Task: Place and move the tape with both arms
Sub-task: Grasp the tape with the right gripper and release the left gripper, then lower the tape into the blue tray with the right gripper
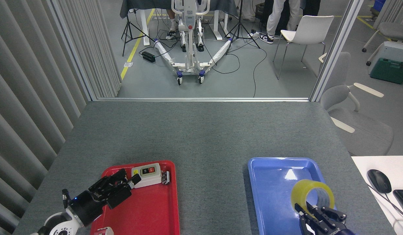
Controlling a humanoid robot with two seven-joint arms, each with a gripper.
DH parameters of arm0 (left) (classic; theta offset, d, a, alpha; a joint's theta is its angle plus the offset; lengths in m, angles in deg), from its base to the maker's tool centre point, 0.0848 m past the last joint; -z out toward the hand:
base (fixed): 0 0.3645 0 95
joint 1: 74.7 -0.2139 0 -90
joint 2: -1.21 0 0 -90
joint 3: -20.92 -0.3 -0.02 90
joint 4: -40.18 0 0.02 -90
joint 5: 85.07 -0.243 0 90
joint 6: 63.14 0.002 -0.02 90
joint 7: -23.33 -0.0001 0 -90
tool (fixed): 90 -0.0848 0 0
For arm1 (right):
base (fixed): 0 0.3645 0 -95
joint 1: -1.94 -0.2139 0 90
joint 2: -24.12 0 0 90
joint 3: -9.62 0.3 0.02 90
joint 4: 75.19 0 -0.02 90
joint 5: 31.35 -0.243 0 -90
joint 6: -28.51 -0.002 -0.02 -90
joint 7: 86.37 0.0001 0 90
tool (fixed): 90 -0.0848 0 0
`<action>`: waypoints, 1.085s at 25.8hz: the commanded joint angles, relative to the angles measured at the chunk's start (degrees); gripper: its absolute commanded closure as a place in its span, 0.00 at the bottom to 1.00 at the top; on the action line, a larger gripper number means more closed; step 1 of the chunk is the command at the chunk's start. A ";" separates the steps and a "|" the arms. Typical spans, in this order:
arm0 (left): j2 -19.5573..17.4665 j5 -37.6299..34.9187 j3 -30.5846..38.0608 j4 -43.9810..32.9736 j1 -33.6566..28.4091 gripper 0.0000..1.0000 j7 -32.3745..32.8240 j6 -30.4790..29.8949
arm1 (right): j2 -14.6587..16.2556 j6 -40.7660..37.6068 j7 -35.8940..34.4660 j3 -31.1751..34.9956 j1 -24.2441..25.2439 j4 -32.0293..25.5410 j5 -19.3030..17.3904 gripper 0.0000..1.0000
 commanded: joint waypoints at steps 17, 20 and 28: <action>0.35 -18.25 -1.28 -11.73 -10.23 0.00 -18.38 37.24 | 1.52 12.48 10.85 -12.00 -13.09 10.51 -6.30 0.91; -0.53 -20.62 -3.66 -11.82 -10.23 0.01 -19.52 36.80 | 1.43 13.01 10.76 -12.00 -13.00 10.51 -6.30 0.76; -0.62 -28.79 -4.01 -11.90 -11.46 0.00 -25.32 34.43 | 1.26 14.41 8.65 -12.44 -13.00 10.59 -5.59 0.04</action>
